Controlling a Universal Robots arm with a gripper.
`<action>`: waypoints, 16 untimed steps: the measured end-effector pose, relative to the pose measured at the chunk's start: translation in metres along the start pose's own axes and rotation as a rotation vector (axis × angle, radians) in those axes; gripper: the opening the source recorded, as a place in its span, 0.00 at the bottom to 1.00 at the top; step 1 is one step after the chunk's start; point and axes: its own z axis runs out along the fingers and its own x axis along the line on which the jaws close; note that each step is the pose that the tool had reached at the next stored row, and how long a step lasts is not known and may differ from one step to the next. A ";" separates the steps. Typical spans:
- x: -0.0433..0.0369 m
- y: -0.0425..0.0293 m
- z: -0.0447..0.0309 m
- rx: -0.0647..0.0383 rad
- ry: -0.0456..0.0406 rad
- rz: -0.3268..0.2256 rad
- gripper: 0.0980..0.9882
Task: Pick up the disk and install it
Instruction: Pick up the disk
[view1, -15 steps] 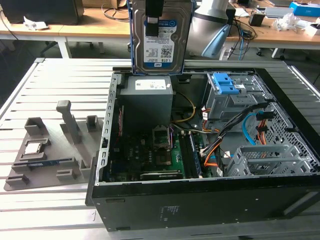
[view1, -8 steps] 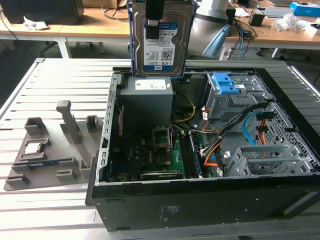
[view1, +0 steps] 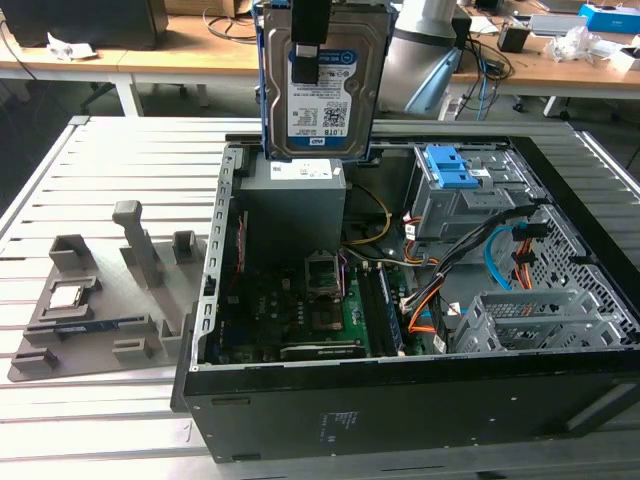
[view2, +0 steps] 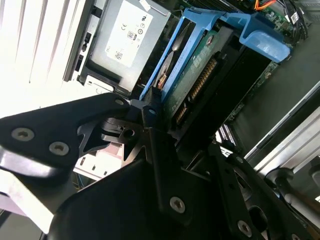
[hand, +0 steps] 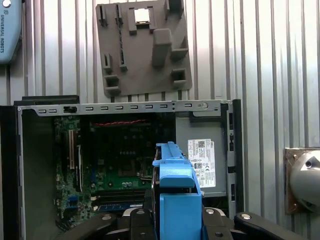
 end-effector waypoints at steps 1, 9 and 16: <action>0.0019 -0.0001 -0.0001 0.000 0.0001 0.000 0.30; 0.0153 -0.0004 -0.0005 0.000 0.0000 0.000 0.30; 0.0235 -0.0006 -0.0006 0.000 -0.0001 0.000 0.30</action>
